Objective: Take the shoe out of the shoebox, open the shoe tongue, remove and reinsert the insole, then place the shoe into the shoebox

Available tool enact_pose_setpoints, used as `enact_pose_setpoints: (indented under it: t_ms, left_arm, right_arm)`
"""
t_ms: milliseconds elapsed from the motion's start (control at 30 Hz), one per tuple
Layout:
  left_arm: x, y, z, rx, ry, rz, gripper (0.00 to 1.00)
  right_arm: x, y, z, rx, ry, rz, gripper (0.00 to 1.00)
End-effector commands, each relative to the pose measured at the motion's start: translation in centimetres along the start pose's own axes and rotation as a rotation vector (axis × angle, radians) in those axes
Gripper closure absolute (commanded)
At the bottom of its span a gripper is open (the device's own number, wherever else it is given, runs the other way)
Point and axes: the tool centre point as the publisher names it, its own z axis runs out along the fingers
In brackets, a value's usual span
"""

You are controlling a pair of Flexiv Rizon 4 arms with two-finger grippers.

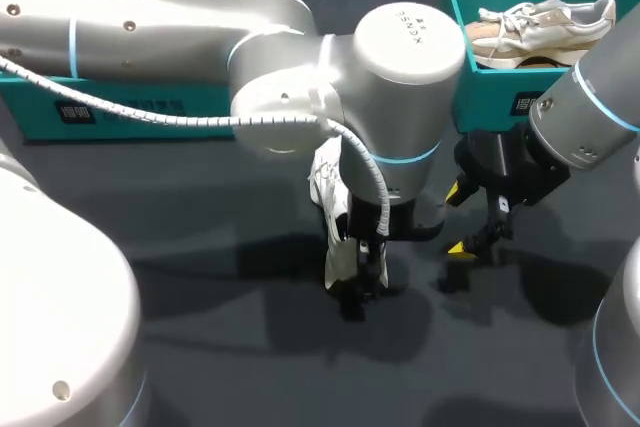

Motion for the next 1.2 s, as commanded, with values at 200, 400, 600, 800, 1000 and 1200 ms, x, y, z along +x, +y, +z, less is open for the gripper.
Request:
enact_pose_setpoints:
  t_ms: [200, 400, 600, 800, 1000, 1200]
  left_arm:
    - [-0.1, 0.3, 1.4, 0.005, 0.004, -0.021, 0.24]
    - [-0.2, 0.1, 2.2, 0.006, 0.015, -0.023, 0.31]
    - [-0.3, 0.2, 2.7, 0.012, 0.020, -0.040, 0.51]
    - [-0.5, 0.3, 3.1, 0.014, 0.028, -0.044, 0.58]
    - [-0.4, 0.5, 3.1, 0.021, 0.039, -0.044, 1.00]
    - [-0.4, 0.9, 2.7, 0.030, 0.045, -0.040, 1.00]
  right_arm:
    - [0.1, 0.0, 0.1, 0.001, -0.003, 0.000, 0.00]
    - [0.1, 0.0, 0.1, 0.001, -0.003, 0.000, 0.00]
    - [0.1, 0.0, 0.1, 0.001, -0.003, 0.000, 0.00]
    - [0.1, 0.0, 0.1, 0.001, -0.003, 0.000, 0.00]
    - [0.1, 0.0, 0.1, 0.001, -0.003, 0.000, 0.00]
    - [0.1, 0.0, 0.1, 0.001, -0.003, 0.000, 0.00]
